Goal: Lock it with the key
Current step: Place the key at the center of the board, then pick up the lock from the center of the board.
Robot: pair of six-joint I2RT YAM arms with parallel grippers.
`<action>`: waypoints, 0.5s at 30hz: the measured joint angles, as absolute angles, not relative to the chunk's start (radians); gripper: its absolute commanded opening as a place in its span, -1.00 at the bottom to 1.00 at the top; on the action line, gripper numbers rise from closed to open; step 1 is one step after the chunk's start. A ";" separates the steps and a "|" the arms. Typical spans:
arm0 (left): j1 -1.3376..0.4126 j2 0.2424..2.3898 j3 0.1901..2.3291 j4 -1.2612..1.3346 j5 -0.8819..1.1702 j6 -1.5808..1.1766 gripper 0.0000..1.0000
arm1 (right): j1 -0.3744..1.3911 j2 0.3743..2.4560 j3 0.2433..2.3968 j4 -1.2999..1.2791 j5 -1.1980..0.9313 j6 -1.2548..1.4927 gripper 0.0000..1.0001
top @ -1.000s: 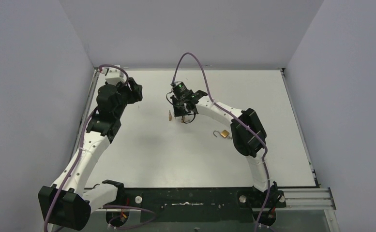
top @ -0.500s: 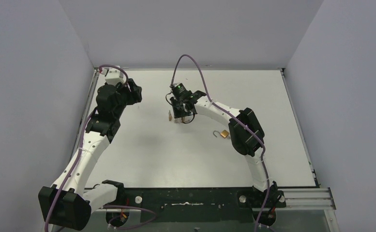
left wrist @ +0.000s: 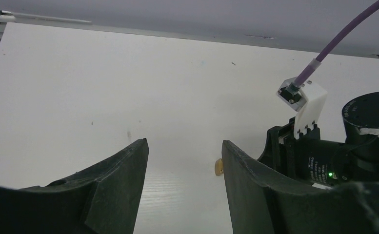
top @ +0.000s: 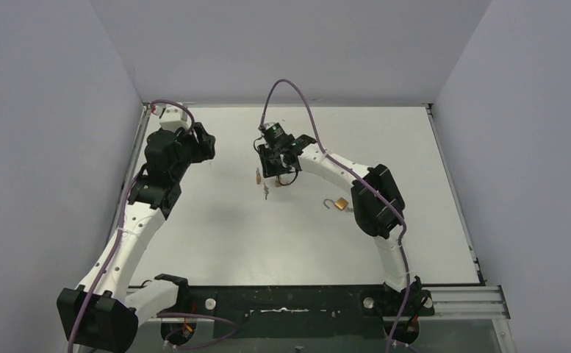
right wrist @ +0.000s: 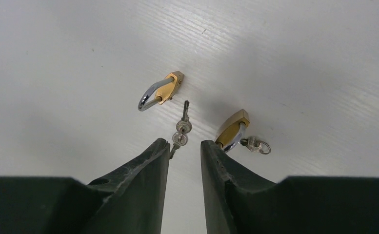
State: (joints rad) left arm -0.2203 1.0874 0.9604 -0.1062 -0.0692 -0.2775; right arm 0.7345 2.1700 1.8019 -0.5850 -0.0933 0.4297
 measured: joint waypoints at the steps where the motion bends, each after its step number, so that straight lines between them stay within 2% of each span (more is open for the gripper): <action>1: -0.220 1.080 0.960 -0.114 -0.063 -0.277 0.09 | 0.733 2.156 1.802 -0.592 -0.091 0.426 -0.21; 3: -0.220 1.064 0.961 -0.124 -0.050 -0.277 0.09 | 0.731 2.112 1.802 -0.609 -0.081 0.412 -0.05; 5: -0.220 1.045 0.962 -0.134 -0.028 -0.277 0.09 | 0.730 2.035 1.799 -0.625 -0.061 0.394 0.03; 8: -0.220 1.019 0.968 -0.149 0.022 -0.273 0.10 | 0.721 1.855 1.753 -0.627 -0.017 0.369 0.04; 12: -0.219 1.010 1.004 -0.183 0.165 -0.257 0.13 | 0.653 1.560 1.554 -0.599 0.011 0.367 0.13; 14: -0.219 1.010 1.028 -0.208 0.255 -0.250 0.23 | 0.571 1.441 1.434 -0.600 0.015 0.371 0.25; 15: -0.219 1.010 1.036 -0.215 0.284 -0.249 0.39 | 0.538 1.406 1.386 -0.601 0.017 0.372 0.31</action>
State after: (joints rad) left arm -0.2188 1.0103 1.0359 -0.2150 0.2836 -0.2493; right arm 0.5385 1.4055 1.3861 -0.6014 0.0166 0.3721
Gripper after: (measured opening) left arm 0.571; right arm 0.572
